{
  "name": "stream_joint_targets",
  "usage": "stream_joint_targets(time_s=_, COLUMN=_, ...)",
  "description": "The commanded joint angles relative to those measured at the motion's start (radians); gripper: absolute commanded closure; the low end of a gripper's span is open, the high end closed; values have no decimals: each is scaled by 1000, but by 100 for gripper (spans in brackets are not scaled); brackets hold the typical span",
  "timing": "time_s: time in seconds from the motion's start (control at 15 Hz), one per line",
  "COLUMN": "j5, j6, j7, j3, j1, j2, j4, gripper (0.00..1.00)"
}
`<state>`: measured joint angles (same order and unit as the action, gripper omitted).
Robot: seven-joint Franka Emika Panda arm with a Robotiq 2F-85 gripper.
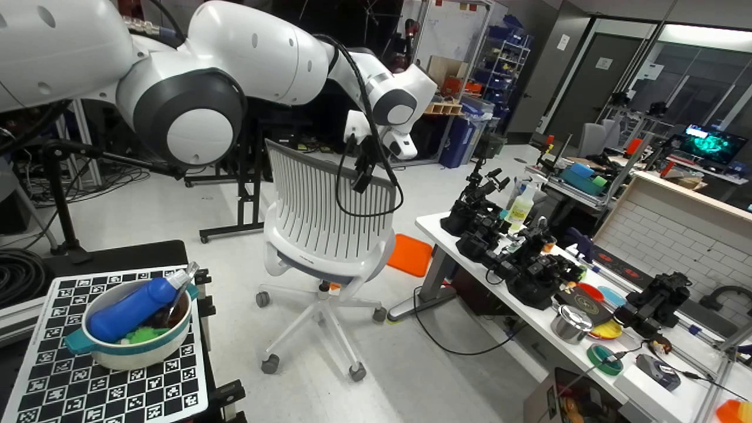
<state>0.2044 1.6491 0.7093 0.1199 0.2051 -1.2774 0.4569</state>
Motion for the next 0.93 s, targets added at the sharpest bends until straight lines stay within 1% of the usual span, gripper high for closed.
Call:
stream_joint_targets(time_s=0.0, j5=0, j6=-15, j7=-3, j3=-1, j1=0, j2=-12, j4=-22, gripper=52)
stream_joint_targets(time_s=0.13, j5=0, j6=-15, j7=-5, j3=-1, j1=-1, j2=-11, j4=-21, gripper=52)
stream_joint_targets(time_s=0.2, j5=0, j6=-15, j7=-6, j3=-1, j1=-1, j2=-11, j4=-21, gripper=27)
stream_joint_targets(time_s=0.27, j5=-1, j6=-5, j7=-21, j3=0, j1=-7, j2=5, j4=0, gripper=27)
stream_joint_targets(time_s=0.33, j5=-2, j6=9, j7=-36, j3=-2, j1=-19, j2=16, j4=17, gripper=19)
stream_joint_targets(time_s=0.4, j5=-2, j6=11, j7=-45, j3=-4, j1=-30, j2=14, j4=17, gripper=28)
stream_joint_targets(time_s=0.47, j5=-4, j6=11, j7=-60, j3=-8, j1=-46, j2=11, j4=18, gripper=55)
stream_joint_targets(time_s=0.53, j5=-4, j6=5, j7=-78, j3=-11, j1=-66, j2=0, j4=8, gripper=53)
stream_joint_targets(time_s=0.6, j5=0, j6=-1, j7=-101, j3=-10, j1=-86, j2=-13, j4=-2, gripper=53)
stream_joint_targets(time_s=0.73, j5=16, j6=10, j7=-145, j3=-6, j1=-122, j2=-24, j4=2, gripper=66)
stream_joint_targets(time_s=0.87, j5=28, j6=14, j7=-187, j3=-4, j1=-153, j2=-23, j4=7, gripper=80)
